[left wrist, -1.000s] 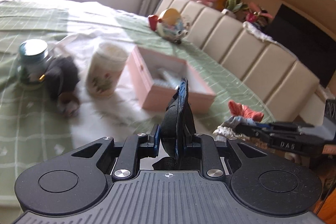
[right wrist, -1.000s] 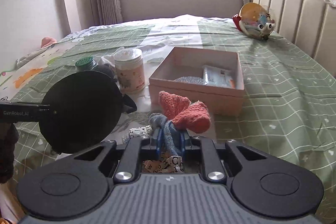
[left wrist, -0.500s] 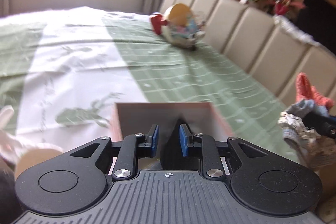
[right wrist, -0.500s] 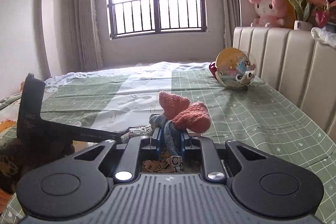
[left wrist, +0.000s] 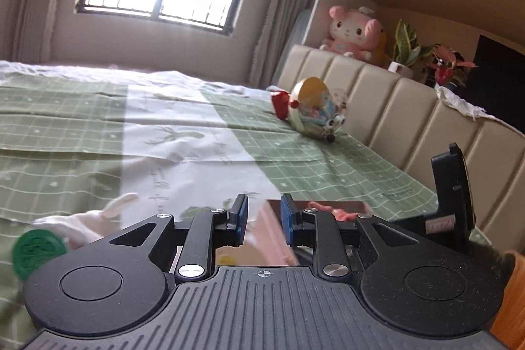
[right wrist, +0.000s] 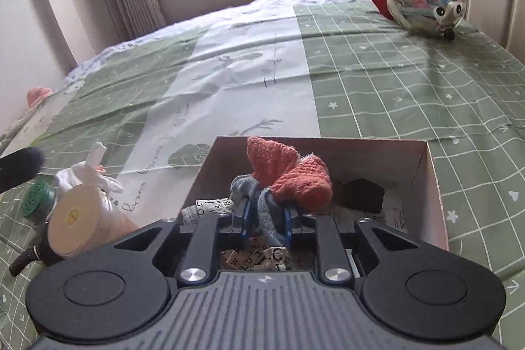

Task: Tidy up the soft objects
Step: 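Carry the black item into the box with the left tool while the right tool drops the hat in, then grasp the tan tape roll with the left tool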

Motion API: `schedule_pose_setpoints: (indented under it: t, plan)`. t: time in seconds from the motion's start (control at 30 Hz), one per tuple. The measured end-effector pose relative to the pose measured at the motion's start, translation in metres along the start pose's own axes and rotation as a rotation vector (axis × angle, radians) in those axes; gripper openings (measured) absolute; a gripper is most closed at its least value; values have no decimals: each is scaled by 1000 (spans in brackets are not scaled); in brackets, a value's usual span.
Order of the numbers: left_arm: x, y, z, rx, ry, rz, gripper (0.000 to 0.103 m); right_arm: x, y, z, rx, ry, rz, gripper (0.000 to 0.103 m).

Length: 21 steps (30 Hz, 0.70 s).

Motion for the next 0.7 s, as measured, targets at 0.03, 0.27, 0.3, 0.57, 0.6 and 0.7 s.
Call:
schedule_pose_setpoints:
  t: [0.03, 0.27, 0.3, 0.57, 0.6, 0.7]
  plan:
    - [-15, -4, -12, 2, 42, 11, 24, 1, -3, 2, -6, -22, -20, 19]
    - [-80, -37, -96, -203, 193, 61, 24, -34, -18, 13, -43, -47, -5, 57]
    - [-86, -42, -107, -239, 210, 65, 24, -38, -19, 13, -43, -53, 3, 57]
    - [-104, -79, -145, -414, 194, 47, 24, -101, -38, -18, -142, -127, 210, 59]
    - [-103, -78, -142, -407, 176, 46, 24, -107, -43, -25, -157, -119, 231, 60]
    - [-96, -75, -123, -348, 121, 36, 24, -119, -59, -48, -187, -82, 271, 62]
Point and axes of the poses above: each gripper's, at about its wrist camera, not at the fingertips, and x roughly the way its jaws point, z to its right, y to its top, the point moved 10 cm from there along x, roughly the way its jaws point, and after that the axes turned 6 degrees about -y, right-handed, at the moved point
